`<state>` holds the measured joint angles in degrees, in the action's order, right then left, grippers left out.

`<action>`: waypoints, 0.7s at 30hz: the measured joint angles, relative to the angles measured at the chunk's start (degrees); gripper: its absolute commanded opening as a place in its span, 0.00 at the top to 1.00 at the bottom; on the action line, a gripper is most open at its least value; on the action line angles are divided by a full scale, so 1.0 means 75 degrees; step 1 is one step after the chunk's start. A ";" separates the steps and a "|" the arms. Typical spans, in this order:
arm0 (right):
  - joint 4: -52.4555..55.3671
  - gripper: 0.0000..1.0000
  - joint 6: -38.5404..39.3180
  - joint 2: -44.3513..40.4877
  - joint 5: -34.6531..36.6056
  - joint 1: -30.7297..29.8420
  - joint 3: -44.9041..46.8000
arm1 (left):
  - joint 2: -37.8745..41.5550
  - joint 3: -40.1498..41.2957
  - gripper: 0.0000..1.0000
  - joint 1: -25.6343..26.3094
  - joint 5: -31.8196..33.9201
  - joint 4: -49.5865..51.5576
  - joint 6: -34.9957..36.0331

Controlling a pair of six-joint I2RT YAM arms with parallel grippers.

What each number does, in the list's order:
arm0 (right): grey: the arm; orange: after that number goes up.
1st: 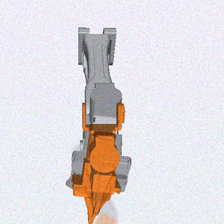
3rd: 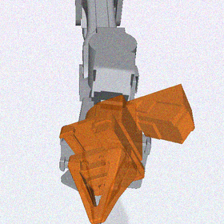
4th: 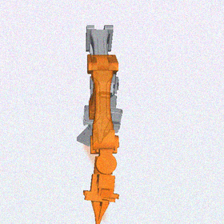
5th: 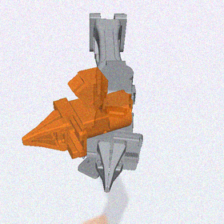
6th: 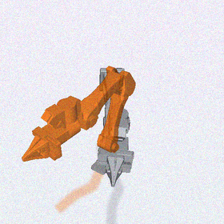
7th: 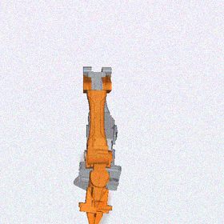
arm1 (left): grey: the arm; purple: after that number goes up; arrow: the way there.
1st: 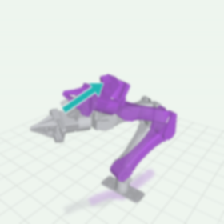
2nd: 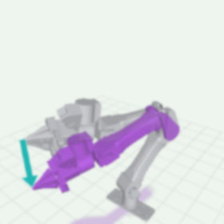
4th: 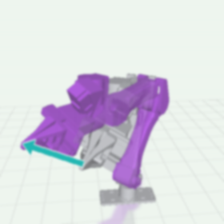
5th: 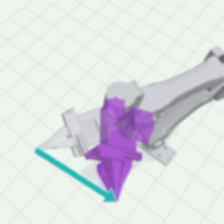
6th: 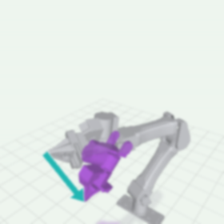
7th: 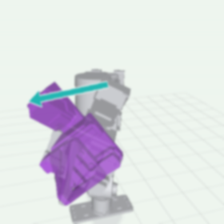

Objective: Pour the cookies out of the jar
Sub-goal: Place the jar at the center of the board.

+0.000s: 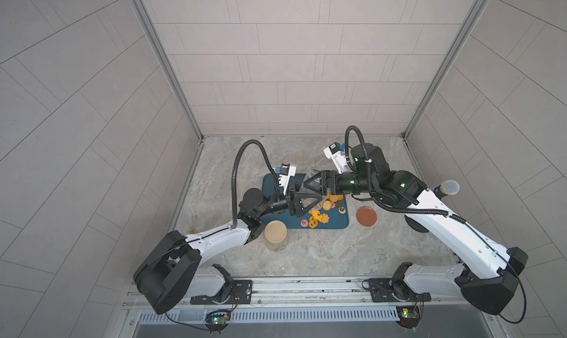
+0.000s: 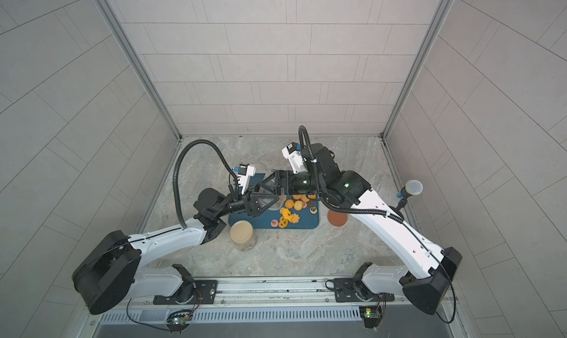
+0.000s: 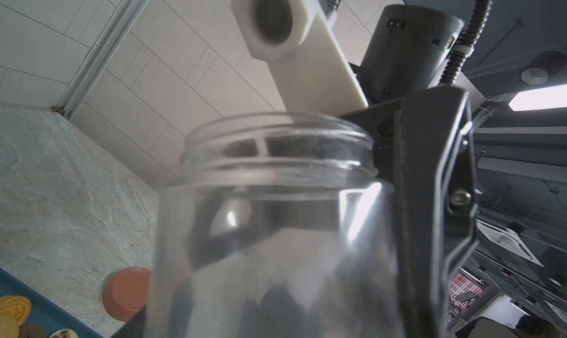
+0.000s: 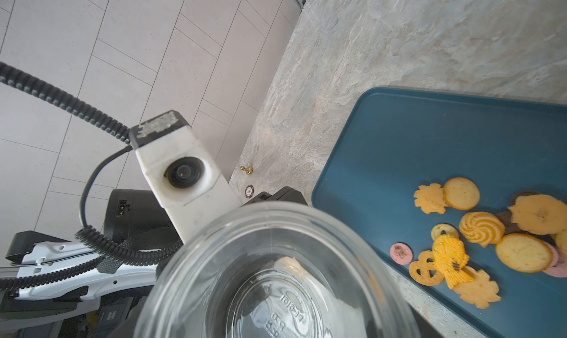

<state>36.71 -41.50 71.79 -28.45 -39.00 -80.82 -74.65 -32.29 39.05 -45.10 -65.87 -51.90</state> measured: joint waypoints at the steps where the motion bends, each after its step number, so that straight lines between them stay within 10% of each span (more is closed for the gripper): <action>1: 0.0248 1.00 0.0087 0.0000 0.0242 -0.0023 -0.0099 | 0.0073 -0.0041 0.00 0.0012 0.0140 0.0236 0.0111; 9: 0.2328 1.00 0.0697 0.0000 0.2404 0.0166 -0.1201 | 0.1603 -0.0446 0.00 -0.0003 0.1527 0.3794 0.1734; 13: 0.3136 1.00 0.0912 0.0000 0.3657 0.0280 -0.1207 | 0.2640 -0.0982 0.00 -0.0006 0.3593 0.6432 0.2640; 21: 0.2981 1.00 0.0947 -0.1180 0.4803 0.0169 0.1609 | 0.2885 -0.2183 0.00 -0.0516 0.6484 0.9978 0.3267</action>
<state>59.07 -34.39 62.94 7.57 -37.74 -68.75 -53.01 -48.66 35.18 3.53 8.97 -27.40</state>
